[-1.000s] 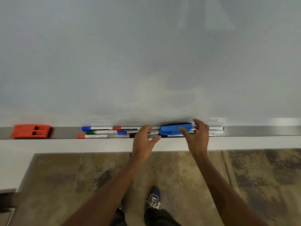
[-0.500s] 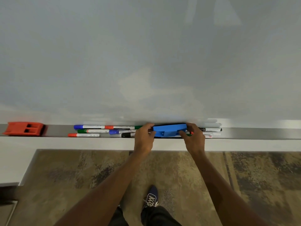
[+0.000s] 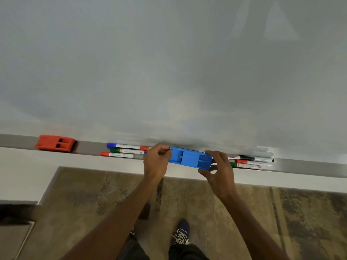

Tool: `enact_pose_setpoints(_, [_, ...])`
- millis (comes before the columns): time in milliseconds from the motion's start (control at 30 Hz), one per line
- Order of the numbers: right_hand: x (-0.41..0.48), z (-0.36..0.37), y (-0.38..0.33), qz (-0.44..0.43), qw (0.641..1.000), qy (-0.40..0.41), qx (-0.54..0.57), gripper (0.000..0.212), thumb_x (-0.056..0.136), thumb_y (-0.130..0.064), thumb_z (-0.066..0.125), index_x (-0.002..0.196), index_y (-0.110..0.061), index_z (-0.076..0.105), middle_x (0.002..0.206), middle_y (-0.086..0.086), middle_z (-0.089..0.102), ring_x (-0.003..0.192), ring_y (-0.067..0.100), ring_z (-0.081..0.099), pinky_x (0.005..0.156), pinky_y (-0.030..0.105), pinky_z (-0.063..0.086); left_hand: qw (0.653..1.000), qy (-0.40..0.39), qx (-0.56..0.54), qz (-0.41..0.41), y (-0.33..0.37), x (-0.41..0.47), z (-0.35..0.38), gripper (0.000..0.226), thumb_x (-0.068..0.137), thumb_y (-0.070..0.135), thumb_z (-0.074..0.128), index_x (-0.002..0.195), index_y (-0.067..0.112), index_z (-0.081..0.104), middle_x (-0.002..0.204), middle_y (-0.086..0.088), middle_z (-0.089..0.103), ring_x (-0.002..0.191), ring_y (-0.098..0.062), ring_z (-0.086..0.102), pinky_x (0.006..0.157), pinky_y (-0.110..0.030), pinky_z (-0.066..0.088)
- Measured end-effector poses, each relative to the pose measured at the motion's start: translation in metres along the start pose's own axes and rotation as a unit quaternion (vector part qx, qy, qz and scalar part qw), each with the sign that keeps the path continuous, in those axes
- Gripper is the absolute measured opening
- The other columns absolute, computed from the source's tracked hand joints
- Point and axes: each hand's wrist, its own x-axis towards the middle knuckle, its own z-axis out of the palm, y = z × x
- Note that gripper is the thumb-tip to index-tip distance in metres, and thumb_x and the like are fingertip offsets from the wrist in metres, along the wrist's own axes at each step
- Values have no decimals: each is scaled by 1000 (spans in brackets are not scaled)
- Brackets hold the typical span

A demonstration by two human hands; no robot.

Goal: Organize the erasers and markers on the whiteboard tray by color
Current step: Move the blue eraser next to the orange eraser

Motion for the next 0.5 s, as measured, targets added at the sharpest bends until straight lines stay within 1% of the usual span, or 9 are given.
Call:
enact_pose_setpoints(67, [0, 13, -11, -22, 1000, -9, -15, 64, 74, -9, 83, 129, -26, 55, 131, -4, 46, 96, 9, 56, 72, 3, 48, 1000, 26, 9, -1, -3, 2, -18, 11, 83, 13, 74, 94, 15, 76, 78, 16, 68, 72, 5, 63, 64, 0, 44])
enact_pose_setpoints(167, [0, 35, -35, -55, 997, -30, -44, 65, 78, -16, 82, 134, -26, 51, 128, -7, 46, 89, 9, 57, 72, 8, 50, 998, 49, 27, 2, -9, 5, -50, 14, 88, 13, 69, 100, 17, 73, 88, 10, 69, 79, 2, 63, 71, -8, 47])
enact_pose_setpoints(267, [1, 64, -62, -69, 995, -49, -45, 63, 81, -20, 79, 135, -26, 50, 127, -7, 48, 90, 11, 58, 75, 19, 56, 998, 33, 55, 2, -21, 12, -87, 25, 91, 8, 62, 114, 16, 68, 103, 6, 68, 90, -8, 64, 75, -14, 48])
enact_pose_setpoints(300, [1, 74, -71, -71, 995, -52, -42, 60, 81, -20, 79, 134, -26, 51, 128, -5, 49, 91, 11, 58, 76, 21, 57, 998, 23, 59, 2, -27, 16, -100, 30, 90, 4, 61, 117, 15, 67, 106, 4, 68, 93, -11, 64, 75, -14, 48])
enact_pose_setpoints(333, [2, 86, -80, -72, 995, -54, -39, 59, 81, -19, 79, 133, -25, 51, 128, -3, 49, 91, 11, 58, 76, 21, 57, 998, 14, 63, 8, -32, 20, -114, 33, 89, 1, 60, 119, 14, 66, 108, 2, 69, 92, -11, 64, 73, -11, 48])
enact_pose_setpoints(400, [3, 111, -97, -65, 996, -54, -35, 58, 80, -18, 79, 132, -25, 53, 129, -1, 47, 90, 12, 57, 74, 16, 55, 997, 3, 73, 38, -41, 28, -143, 38, 84, -3, 63, 119, 10, 66, 106, -1, 70, 88, -9, 64, 70, -6, 47])
enact_pose_setpoints(433, [3, 125, -106, -57, 996, -53, -33, 59, 80, -17, 80, 131, -26, 53, 130, -2, 45, 91, 11, 57, 73, 10, 52, 996, -2, 76, 53, -46, 33, -157, 40, 82, -5, 64, 119, 10, 66, 105, -2, 70, 87, -9, 65, 73, -6, 48])
enact_pose_setpoints(467, [3, 138, -114, -49, 997, -52, -32, 59, 80, -17, 80, 131, -28, 53, 131, -2, 43, 92, 11, 56, 72, 4, 49, 995, -9, 80, 65, -50, 38, -170, 43, 80, -7, 66, 119, 10, 66, 105, -2, 70, 88, -10, 66, 78, -10, 50])
enact_pose_setpoints(500, [4, 151, -122, -44, 997, -51, -33, 58, 80, -18, 80, 131, -29, 53, 132, -3, 41, 93, 11, 56, 70, 0, 45, 993, -15, 88, 76, -55, 42, -183, 44, 78, -8, 67, 118, 10, 66, 106, -2, 69, 89, -12, 67, 83, -17, 53])
